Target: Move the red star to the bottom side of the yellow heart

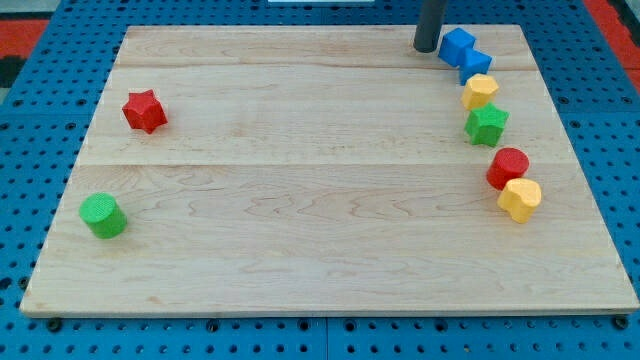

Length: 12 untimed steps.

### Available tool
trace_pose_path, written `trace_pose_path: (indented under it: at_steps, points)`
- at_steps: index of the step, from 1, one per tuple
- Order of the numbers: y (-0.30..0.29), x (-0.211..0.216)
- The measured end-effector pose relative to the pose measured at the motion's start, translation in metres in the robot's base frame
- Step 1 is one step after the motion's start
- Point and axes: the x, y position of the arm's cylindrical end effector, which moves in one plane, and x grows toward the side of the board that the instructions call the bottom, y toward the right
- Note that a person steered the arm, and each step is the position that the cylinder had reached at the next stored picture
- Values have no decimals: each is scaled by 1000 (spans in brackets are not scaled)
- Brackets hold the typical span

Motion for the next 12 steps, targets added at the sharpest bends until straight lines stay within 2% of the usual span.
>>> trace_pose_path:
  at_steps: [2,4,5,6,7,9,10,11,12]
  points:
    - [7,0]
    - [52,-1]
    - [49,-8]
    - [-11,-13]
    - [-104,-8]
    - [-346,38]
    - [-372,107]
    - [-353,166]
    - [-285,206]
